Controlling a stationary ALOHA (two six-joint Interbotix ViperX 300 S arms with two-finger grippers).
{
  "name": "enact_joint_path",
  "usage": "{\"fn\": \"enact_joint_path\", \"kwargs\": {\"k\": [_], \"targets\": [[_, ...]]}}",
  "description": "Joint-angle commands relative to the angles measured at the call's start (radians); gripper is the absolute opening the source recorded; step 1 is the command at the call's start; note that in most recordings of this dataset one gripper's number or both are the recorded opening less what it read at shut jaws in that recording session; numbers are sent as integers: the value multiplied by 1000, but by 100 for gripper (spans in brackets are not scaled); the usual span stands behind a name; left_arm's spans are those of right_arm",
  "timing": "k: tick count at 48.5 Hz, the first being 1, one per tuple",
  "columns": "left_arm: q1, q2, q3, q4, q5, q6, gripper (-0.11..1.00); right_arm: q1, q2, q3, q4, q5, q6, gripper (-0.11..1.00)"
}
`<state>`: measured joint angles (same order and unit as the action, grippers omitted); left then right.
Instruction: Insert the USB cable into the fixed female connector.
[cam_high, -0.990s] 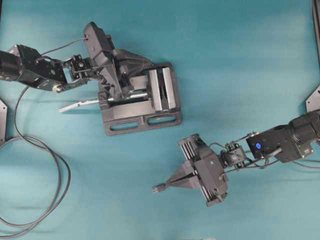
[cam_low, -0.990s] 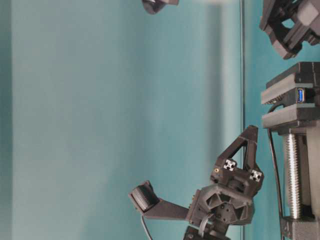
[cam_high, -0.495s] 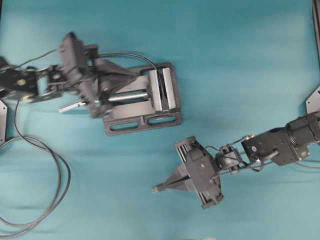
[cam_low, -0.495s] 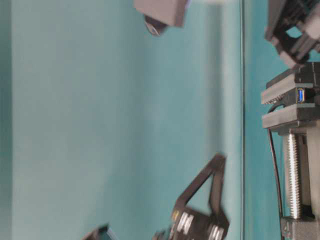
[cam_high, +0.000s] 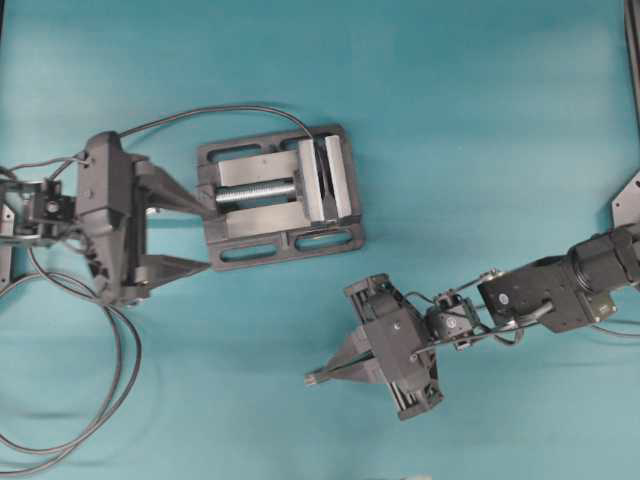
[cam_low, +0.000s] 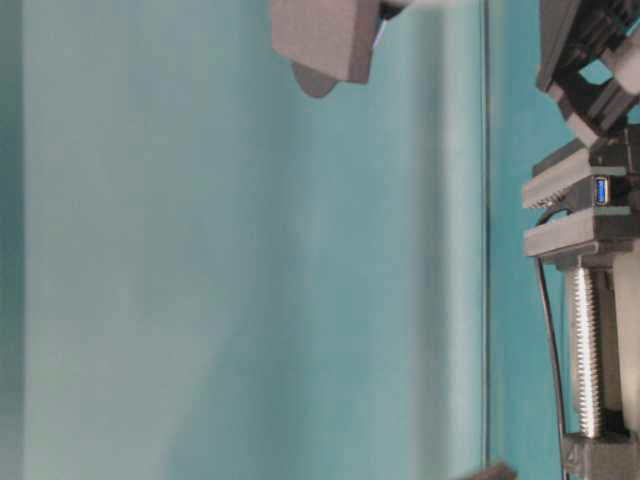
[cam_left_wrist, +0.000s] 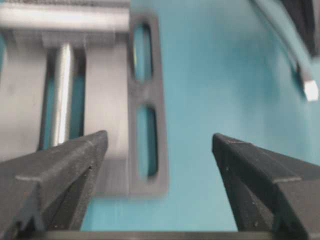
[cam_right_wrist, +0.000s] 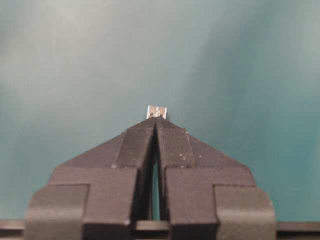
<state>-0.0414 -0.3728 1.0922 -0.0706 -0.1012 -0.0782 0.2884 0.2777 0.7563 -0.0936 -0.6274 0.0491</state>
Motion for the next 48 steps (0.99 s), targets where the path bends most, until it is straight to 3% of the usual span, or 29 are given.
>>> {"fn": "enact_joint_path", "kwargs": {"k": [1, 8, 12, 18, 24, 28, 48], "targets": [[-6, -98, 21, -2, 71, -14, 100, -6, -9, -11, 23, -29, 0, 17], [-28, -293, 107, -2, 114, -18, 100, -9, 12, -14, 41, -35, 0, 51], [-43, -431, 161, -3, 115, -20, 100, -9, 34, -17, 41, -43, 0, 63], [-54, -663, 235, -3, 153, -25, 100, -11, 61, -25, 46, -71, 0, 59], [-55, -793, 265, -5, 270, -26, 100, -12, 78, -25, 63, -81, 0, 58], [-55, -811, 267, -6, 350, -29, 100, -12, 81, -21, 74, -83, 0, 58], [-55, -785, 330, -8, 233, -35, 100, -9, 81, -12, 77, -78, 5, 56]]}}
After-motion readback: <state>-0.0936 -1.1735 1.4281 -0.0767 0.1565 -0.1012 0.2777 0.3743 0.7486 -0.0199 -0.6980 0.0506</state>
